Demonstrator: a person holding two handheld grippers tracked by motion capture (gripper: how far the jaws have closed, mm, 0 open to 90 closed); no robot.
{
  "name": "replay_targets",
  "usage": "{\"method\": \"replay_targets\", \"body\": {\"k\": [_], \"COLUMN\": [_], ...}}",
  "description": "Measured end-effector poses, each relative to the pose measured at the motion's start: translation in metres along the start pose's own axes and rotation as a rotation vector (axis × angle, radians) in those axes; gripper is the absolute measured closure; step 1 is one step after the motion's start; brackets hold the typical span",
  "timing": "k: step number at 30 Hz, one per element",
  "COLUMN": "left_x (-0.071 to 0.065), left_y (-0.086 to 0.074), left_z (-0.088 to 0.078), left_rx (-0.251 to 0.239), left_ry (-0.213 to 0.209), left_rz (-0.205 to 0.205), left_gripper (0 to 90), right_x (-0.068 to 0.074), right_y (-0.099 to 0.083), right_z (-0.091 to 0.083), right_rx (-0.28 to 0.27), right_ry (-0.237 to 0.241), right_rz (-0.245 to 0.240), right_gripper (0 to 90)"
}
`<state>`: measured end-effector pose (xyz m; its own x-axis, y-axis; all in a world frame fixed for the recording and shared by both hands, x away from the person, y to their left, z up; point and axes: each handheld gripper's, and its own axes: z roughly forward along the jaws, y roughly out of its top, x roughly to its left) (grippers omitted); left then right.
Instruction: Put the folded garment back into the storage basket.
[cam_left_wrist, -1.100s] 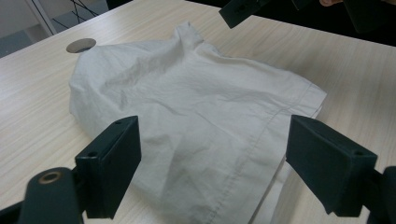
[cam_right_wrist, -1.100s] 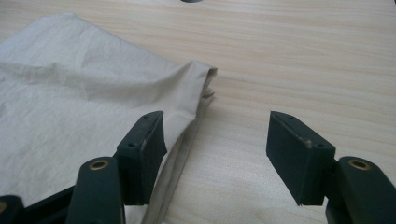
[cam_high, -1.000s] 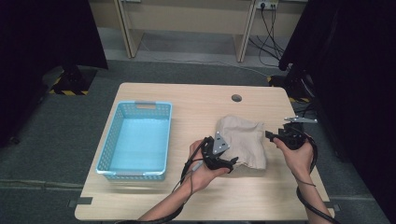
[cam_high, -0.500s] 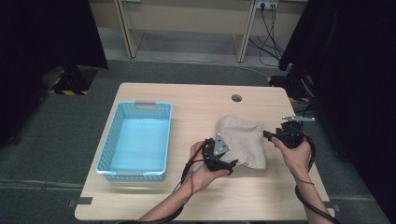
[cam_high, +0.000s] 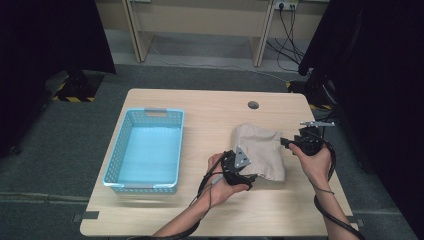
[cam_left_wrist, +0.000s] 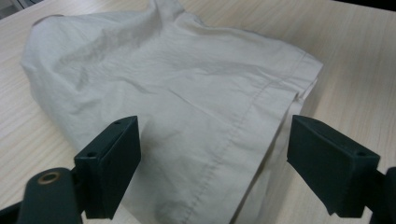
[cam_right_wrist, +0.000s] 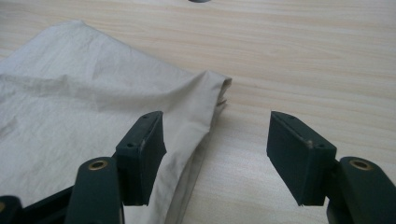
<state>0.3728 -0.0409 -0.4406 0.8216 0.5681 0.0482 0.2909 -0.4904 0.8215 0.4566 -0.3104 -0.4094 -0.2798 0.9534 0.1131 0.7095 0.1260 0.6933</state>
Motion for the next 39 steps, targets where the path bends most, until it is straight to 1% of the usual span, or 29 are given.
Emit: {"method": "replay_targets", "body": {"k": [3,6,7,11,17,21,25,27,30,33,34,36,38,39], "left_x": [0.002,0.006,0.007,0.007,0.006,0.007,0.007,0.007,0.008,0.008,0.008,0.008,0.008,0.008], "left_y": [-0.005,-0.01,-0.01,-0.011,-0.013,-0.015,-0.018,-0.019,-0.021,-0.022,-0.022,-0.023,-0.023,-0.023], "left_z": [0.002,0.005,0.005,0.008,0.011,0.012,0.012,0.012,0.012,0.013,0.013,0.014,0.014,0.014], "left_rx": [0.023,0.047,0.053,0.079,0.103,0.111,0.135,0.152,0.163,0.171,0.175,0.177,0.177,0.177], "left_ry": [0.007,0.017,0.021,0.029,0.038,0.037,0.051,0.061,0.055,0.047,0.049,0.045,0.043,0.04], "left_rz": [0.001,-0.001,0.002,0.012,0.025,0.018,0.021,0.031,0.028,0.021,0.027,0.032,0.037,0.038], "left_gripper": [16.6,16.5,16.4,16.4,17.5,19.9,24.9,28.5,33.7,40.3,41.9,44.8,48.7,50.5], "right_x": [0.001,0.003,0.005,0.008,0.008,0.009,0.011,0.014,0.017,0.02,0.02,0.022,0.025,0.026], "right_y": [0.005,0.011,0.013,0.019,0.022,0.021,0.019,0.018,0.016,0.014,0.014,0.012,0.009,0.008], "right_z": [0.005,0.013,0.016,0.029,0.05,0.061,0.07,0.074,0.078,0.079,0.079,0.079,0.078,0.077], "right_rx": [0.012,0.036,0.047,0.075,0.134,0.162,0.183,0.195,0.205,0.2,0.201,0.189,0.175,0.168], "right_ry": [0.001,0.004,0.007,0.01,0.0,0.0,0.0,0.0,-0.004,-0.015,-0.017,-0.025,-0.037,-0.031], "right_rz": [-0.001,-0.005,0.002,0.005,0.024,0.026,0.017,0.017,0.002,-0.027,-0.037,-0.066,-0.088,-0.089], "right_gripper": [37.1,36.7,36.6,36.5,36.3,36.2,36.2,36.2,36.2,36.8,37.3,40.1,46.8,50.1]}}
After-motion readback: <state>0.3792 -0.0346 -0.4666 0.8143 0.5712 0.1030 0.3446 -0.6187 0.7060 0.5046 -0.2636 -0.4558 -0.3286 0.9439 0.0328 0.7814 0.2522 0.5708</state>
